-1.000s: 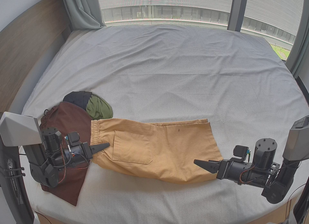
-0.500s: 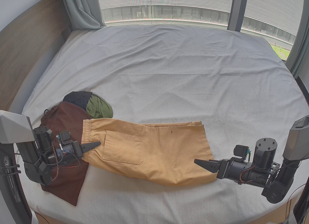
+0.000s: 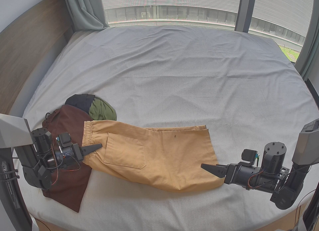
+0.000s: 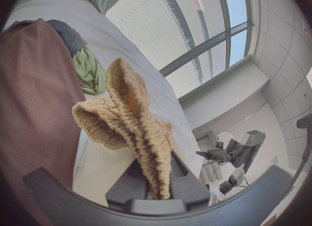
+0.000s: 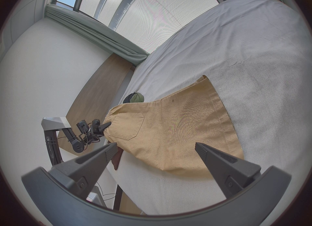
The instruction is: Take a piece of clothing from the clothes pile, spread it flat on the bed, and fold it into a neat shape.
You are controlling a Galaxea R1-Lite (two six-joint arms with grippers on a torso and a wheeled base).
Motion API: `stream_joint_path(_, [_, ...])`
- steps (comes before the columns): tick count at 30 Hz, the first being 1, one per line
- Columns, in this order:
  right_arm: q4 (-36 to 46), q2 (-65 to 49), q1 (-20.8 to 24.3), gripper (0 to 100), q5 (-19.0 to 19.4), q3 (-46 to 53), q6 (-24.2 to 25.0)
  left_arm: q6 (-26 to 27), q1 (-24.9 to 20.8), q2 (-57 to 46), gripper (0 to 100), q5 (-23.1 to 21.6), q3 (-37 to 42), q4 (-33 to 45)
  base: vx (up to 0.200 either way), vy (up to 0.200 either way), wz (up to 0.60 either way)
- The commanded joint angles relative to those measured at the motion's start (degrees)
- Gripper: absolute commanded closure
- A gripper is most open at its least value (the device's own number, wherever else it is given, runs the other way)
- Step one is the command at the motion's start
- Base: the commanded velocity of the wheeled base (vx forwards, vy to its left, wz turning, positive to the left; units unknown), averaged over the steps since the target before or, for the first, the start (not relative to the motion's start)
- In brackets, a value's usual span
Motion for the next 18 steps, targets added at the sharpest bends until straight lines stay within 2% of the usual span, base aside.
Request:
stream_joint_path(1, [-0.01, 0.09, 0.47, 0, 0.04, -0.01, 0.0, -0.51, -2.33, -2.78, 100, 0.03, 0.49, 0.04, 0.0, 0.0, 0.0])
stream_joint_path(12, [-0.01, -0.09, 0.74, 0, -0.05, -0.01, -0.08, -0.43, -8.22, -4.01, 100, 0.99, -0.83, 0.04, 0.0, 0.0, 0.0])
stream_joint_path(18, [-0.01, -0.35, 0.3, 0, 0.04, -0.01, -0.08, -3.5, -12.53, -3.83, 100, 5.48, -3.11, 0.04, 0.0, 0.0, 0.0])
